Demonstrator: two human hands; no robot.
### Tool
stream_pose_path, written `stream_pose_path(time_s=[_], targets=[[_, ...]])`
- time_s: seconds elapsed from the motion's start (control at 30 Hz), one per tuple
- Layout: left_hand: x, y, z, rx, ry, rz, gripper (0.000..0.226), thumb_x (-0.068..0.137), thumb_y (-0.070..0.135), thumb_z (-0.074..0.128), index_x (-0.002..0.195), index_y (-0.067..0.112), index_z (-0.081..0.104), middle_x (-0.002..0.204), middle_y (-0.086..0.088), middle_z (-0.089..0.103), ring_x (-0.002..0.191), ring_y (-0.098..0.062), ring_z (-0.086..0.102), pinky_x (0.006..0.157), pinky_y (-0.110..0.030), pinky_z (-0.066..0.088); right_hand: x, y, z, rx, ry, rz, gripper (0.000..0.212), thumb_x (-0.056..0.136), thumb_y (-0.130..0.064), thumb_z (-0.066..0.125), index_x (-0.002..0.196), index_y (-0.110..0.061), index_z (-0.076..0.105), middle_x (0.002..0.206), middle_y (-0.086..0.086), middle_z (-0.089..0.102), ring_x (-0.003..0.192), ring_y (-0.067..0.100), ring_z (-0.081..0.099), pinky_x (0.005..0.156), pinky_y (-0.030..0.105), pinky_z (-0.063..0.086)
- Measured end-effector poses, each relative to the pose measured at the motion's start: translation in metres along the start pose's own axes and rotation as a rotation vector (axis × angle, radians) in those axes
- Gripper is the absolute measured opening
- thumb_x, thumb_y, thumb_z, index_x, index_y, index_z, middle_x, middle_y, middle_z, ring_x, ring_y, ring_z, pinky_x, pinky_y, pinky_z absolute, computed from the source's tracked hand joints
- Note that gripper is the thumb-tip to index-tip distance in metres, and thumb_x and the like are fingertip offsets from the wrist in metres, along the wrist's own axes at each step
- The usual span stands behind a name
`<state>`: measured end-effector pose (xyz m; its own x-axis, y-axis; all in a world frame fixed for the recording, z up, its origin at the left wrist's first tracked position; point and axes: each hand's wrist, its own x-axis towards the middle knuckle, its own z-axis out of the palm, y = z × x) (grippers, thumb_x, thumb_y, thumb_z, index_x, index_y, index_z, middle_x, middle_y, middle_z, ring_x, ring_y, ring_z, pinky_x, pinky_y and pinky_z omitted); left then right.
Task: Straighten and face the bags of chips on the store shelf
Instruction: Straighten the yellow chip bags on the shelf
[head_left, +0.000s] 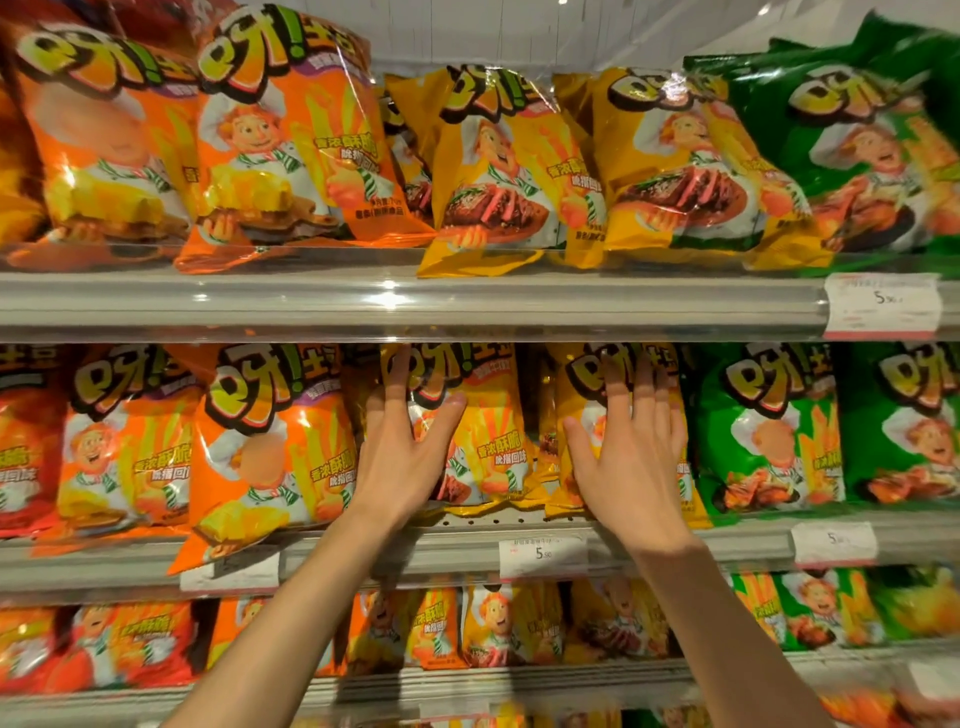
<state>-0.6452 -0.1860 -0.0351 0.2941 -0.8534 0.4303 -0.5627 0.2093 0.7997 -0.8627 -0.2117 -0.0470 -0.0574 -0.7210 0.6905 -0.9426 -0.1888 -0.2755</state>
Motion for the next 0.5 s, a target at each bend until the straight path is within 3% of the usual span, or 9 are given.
stream_pose_path(time_s=[0.33,0.5], targets=[[-0.003,-0.007,-0.002,0.021,-0.037,0.015,0.080,0.088,0.072,0.047,0.151,0.061,-0.001,0.160,-0.013,0.025,0.140,-0.035,0.040,0.106,-0.045,0.039,0.000,0.007,-0.006,0.162,0.000,-0.025,0.050,0.101,-0.039,0.041,0.139,-0.007,0.041,0.137,0.021,0.049,0.134,0.038,0.038,0.113,0.054,0.028],[-0.008,0.001,0.015,-0.015,-0.054,0.041,0.079,0.090,0.069,0.049,0.152,0.056,0.002,0.160,-0.007,0.022,0.143,-0.031,0.036,0.108,-0.044,0.037,-0.010,-0.001,0.000,0.112,0.009,-0.035,0.052,0.100,-0.040,0.036,0.144,-0.010,0.038,0.145,0.018,0.043,0.141,0.037,0.032,0.116,0.055,0.023]])
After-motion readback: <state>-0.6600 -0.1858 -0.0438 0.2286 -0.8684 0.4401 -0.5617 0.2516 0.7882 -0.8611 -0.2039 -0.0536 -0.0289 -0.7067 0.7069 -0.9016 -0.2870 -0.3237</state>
